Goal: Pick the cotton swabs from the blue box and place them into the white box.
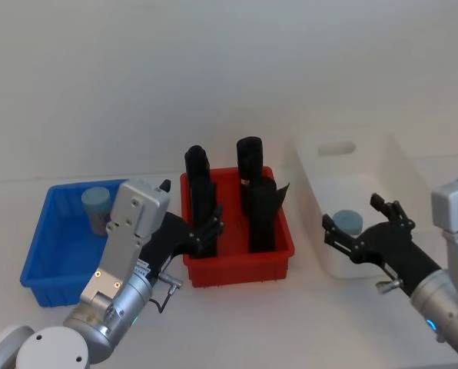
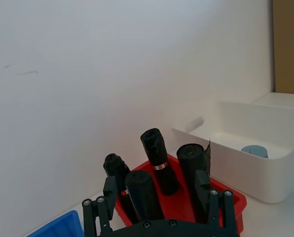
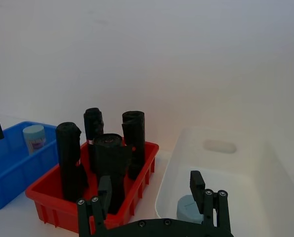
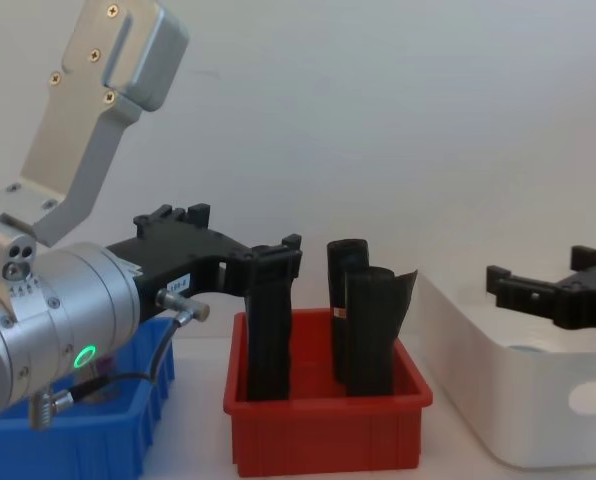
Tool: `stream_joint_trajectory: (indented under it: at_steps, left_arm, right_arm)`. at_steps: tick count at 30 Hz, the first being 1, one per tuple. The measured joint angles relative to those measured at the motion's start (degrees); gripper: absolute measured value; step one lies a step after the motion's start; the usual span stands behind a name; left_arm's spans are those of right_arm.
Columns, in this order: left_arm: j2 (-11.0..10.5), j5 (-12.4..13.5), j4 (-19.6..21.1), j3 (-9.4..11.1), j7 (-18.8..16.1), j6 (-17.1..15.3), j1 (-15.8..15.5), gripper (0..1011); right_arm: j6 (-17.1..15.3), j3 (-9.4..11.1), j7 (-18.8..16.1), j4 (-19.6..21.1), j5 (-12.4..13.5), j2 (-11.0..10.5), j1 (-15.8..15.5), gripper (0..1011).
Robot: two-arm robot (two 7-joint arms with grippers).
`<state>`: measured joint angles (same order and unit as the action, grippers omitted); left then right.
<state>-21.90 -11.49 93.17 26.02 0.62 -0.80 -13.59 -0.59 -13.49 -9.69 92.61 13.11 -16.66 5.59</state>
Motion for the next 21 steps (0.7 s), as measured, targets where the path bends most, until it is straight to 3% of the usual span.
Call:
stream_joint_trajectory:
  at_steps: [11, 21]
  left_arm:
    - [0.0, 0.0, 0.0, 0.0, 0.0, 0.0, 0.0, 1003]
    - [0.0, 0.0, 0.0, 0.0, 0.0, 0.0, 0.0, 1003]
  right_arm:
    - [1.8, -1.0, -4.7, -8.7, -2.9, 3.0, 6.3, 1001]
    - [4.7, -2.4, -9.1, -20.3, -5.3, 6.8, 14.1, 1001]
